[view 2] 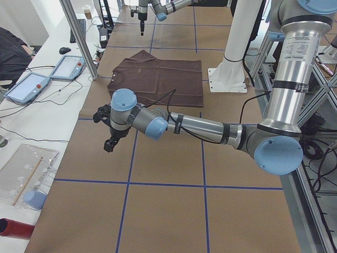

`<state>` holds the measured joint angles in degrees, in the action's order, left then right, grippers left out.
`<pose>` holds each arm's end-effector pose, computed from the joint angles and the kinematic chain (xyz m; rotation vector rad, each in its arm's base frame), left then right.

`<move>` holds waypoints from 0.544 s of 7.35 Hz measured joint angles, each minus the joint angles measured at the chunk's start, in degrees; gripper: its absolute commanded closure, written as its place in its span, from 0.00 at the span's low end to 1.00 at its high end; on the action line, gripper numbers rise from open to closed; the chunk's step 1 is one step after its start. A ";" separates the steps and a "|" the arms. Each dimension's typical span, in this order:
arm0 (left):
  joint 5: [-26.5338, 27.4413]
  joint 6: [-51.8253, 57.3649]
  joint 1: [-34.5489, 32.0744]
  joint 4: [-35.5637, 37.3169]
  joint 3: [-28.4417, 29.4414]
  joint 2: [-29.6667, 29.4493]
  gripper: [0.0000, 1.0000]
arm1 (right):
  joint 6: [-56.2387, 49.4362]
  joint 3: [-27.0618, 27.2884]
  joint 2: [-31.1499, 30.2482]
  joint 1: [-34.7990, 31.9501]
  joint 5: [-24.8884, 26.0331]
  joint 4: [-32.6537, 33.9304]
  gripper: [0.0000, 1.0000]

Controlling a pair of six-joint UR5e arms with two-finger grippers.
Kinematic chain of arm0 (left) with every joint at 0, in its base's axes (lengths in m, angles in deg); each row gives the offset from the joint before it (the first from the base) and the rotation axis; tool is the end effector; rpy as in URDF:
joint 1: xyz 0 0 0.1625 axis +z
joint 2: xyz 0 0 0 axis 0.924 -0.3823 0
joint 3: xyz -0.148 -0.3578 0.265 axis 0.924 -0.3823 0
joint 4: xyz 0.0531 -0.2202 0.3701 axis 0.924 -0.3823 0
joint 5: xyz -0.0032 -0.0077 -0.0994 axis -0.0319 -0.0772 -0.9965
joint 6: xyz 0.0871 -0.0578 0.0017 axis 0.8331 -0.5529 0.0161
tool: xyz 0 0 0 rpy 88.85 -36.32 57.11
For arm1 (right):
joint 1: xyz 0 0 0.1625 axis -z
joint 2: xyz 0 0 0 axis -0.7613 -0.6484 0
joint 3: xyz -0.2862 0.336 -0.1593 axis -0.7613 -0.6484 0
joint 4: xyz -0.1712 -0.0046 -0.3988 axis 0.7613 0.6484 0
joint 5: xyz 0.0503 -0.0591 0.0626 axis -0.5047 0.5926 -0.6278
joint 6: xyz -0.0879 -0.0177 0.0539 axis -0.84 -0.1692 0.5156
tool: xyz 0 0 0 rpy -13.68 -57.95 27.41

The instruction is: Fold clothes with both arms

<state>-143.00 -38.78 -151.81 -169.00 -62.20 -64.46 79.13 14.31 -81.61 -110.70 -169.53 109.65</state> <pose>-0.0031 -0.6072 0.5686 0.4871 0.7304 0.3240 -0.3070 -0.6993 0.5158 0.2184 -0.9195 -0.0563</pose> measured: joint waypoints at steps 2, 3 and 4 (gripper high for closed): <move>-0.06 -0.28 0.30 -0.16 1.04 -0.87 0.00 | 5.99 -3.64 5.03 5.43 5.01 0.37 0.00; -0.10 -0.55 0.33 -0.16 1.26 -1.12 0.00 | 6.72 -4.33 5.73 6.56 5.64 1.34 0.00; -0.15 -0.68 0.34 -0.12 1.34 -1.31 0.00 | 6.75 -4.59 6.04 7.21 5.84 2.67 0.00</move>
<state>-143.15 -39.46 -151.46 -169.12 -60.86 -65.77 85.88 9.71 -75.57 -103.49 -163.68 112.32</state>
